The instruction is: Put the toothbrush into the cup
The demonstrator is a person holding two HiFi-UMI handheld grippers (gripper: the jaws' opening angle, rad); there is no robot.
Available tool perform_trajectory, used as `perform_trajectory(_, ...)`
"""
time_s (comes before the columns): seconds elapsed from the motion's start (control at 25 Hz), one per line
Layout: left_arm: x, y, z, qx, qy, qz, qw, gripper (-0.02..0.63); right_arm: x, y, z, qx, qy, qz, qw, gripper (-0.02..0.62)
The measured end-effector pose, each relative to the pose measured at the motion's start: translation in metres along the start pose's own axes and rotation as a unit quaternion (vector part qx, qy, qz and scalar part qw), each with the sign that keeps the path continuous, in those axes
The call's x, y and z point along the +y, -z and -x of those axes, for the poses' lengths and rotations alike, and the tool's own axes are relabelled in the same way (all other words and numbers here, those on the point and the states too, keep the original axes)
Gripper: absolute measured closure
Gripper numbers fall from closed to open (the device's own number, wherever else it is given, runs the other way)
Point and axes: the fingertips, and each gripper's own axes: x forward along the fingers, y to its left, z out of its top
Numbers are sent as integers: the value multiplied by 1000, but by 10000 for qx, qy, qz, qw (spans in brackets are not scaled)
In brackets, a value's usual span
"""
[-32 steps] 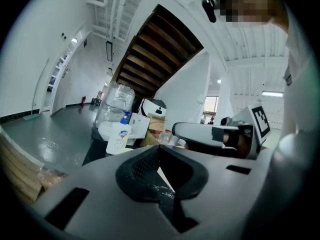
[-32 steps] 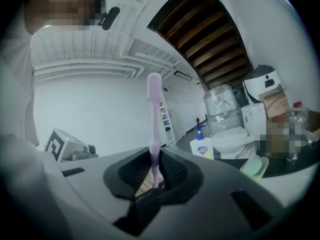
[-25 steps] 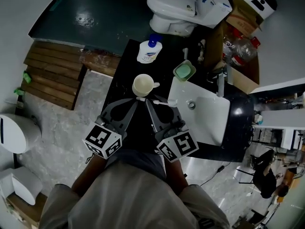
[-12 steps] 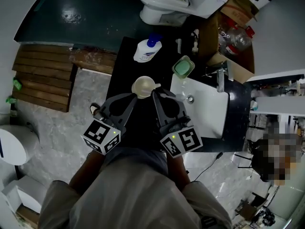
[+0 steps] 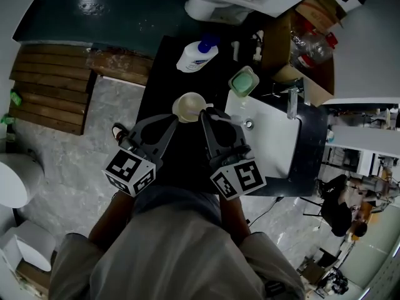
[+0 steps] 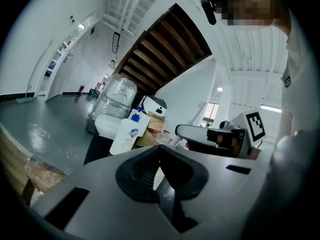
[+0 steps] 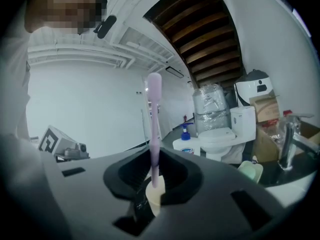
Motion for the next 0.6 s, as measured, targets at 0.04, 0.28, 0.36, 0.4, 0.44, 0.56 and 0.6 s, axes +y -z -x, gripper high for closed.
perform_trajectory(0.04,0,1,-1,9,3,7,10000,597,-1,2,-1,32,-1,10,10000,537)
perform_trajectory(0.28,-4,8,-7,102,37,32,9999,597,-9,14,-6,224,-4,39,9997,537)
perform_trajectory(0.36,-3,9,-8,135,37,20,9999,597,-11,19,-9,298,-2,58,9995,537)
perform_trajectory(0.4,-3,9,-9,147,37,11,9999,597,-11,21,-10,333,-3,65,9994,537)
perform_trajectory(0.44,-3,10,-10,160,37,1,9999,597,-11,24,-12,367,-3,72,9993,537)
perform_trajectory(0.56,-4,12,-12,207,49,-9,9998,595,-13,33,-13,474,21,55,9989,537)
perform_trajectory(0.6,-5,12,-13,224,61,-10,9997,595,-14,36,-13,508,44,27,9987,537)
